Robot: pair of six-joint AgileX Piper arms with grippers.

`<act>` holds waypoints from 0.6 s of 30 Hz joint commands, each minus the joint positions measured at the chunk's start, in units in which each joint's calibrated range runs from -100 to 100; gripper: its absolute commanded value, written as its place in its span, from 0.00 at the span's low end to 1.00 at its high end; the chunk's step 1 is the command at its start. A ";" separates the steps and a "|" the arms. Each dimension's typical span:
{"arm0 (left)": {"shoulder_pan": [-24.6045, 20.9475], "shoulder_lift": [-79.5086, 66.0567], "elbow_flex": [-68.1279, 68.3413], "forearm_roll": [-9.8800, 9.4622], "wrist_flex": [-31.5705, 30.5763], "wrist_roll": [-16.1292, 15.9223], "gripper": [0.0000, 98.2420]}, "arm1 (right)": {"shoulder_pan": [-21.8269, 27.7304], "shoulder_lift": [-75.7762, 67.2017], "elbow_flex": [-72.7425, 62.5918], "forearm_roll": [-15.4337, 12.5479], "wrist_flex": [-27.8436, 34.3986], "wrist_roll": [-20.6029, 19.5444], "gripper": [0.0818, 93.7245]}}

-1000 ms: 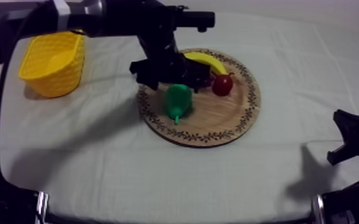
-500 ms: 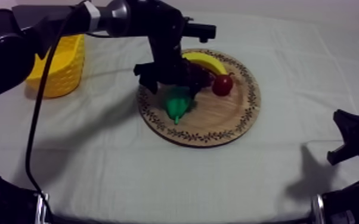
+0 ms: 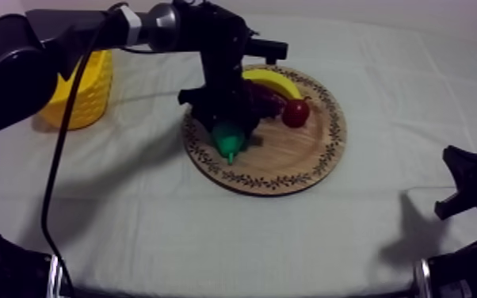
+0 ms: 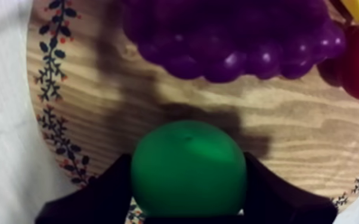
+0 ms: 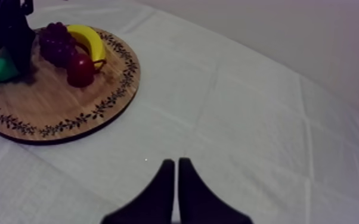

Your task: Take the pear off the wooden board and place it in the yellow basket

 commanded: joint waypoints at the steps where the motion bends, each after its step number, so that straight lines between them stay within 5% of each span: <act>1: 0.15 0.41 -0.80 -0.33 1.02 0.60 0.44 | -0.03 -0.01 -0.01 0.00 0.00 0.01 0.00; 4: 0.35 0.42 -1.45 -0.65 2.32 1.29 0.37 | -0.03 -0.01 -0.01 0.00 0.00 0.00 0.00; 11: 0.29 -7.55 0.77 -1.92 3.55 2.49 0.37 | -0.03 -0.01 -0.01 0.00 0.00 0.01 0.00; 18: -2.07 -24.25 3.40 -5.26 7.23 3.41 0.38 | -0.03 -0.01 -0.01 0.00 0.00 0.01 0.00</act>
